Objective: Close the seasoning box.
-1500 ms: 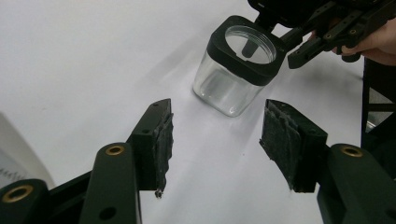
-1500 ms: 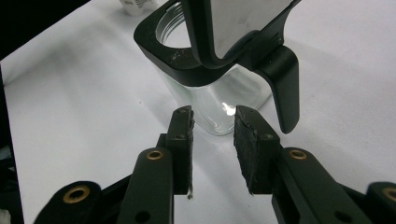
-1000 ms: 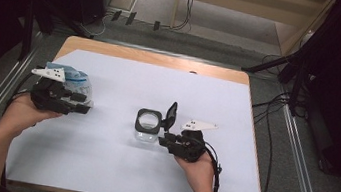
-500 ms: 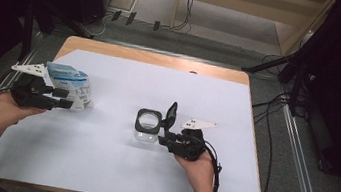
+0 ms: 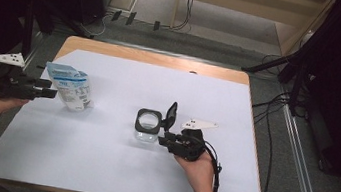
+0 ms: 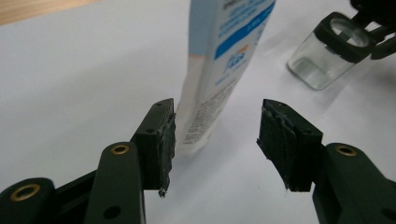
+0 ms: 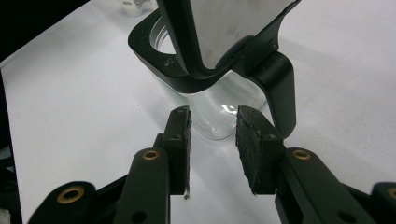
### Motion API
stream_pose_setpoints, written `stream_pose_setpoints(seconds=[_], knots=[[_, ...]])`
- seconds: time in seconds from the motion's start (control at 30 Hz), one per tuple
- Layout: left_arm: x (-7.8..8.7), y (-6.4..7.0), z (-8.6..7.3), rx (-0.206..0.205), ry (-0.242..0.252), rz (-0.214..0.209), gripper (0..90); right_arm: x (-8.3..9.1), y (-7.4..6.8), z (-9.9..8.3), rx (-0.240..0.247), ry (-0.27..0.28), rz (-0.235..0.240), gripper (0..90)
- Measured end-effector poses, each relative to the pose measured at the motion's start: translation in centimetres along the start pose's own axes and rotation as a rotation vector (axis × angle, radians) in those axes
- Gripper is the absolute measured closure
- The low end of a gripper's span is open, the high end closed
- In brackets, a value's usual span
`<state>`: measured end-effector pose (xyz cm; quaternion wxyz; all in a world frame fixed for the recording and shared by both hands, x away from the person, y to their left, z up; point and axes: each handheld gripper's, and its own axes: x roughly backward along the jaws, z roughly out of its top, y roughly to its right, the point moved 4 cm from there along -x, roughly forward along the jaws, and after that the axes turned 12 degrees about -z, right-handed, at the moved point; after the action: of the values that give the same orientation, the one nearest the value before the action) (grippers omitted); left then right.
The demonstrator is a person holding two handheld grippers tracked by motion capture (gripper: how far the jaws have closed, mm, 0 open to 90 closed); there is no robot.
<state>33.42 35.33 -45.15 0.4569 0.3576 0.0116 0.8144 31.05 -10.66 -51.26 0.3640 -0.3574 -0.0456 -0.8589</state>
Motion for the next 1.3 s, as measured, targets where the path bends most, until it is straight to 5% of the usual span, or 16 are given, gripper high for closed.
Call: stream_pose_setpoints(seconds=[0.3,0.4,0.6,0.73,1.07,1.3], knots=[[-0.9,-0.1,3.7,-0.083,-0.047,-0.103,52.8,-0.1,0.0,0.0,0.005,-0.004,0.001,66.8],[-1.1,0.2,4.4,-0.138,-0.093,-0.103,61.1,-0.2,0.0,-0.1,0.004,-0.01,0.003,66.8],[-1.9,0.0,4.8,-0.139,-0.163,-0.128,70.4,-0.1,-0.2,-0.1,0.011,-0.009,0.005,66.8],[-2.1,0.1,4.9,-0.16,-0.162,-0.1,87.4,0.2,-0.4,-0.1,0.01,0.004,0.003,67.4],[-1.7,3.5,7.7,-0.191,-0.148,-0.091,90.0,3.2,-1.5,0.0,0.034,0.056,-0.015,72.6],[-2.0,6.4,9.7,-0.18,-0.16,-0.138,90.0,4.3,-3.7,0.0,0.077,0.086,-0.016,84.8]])
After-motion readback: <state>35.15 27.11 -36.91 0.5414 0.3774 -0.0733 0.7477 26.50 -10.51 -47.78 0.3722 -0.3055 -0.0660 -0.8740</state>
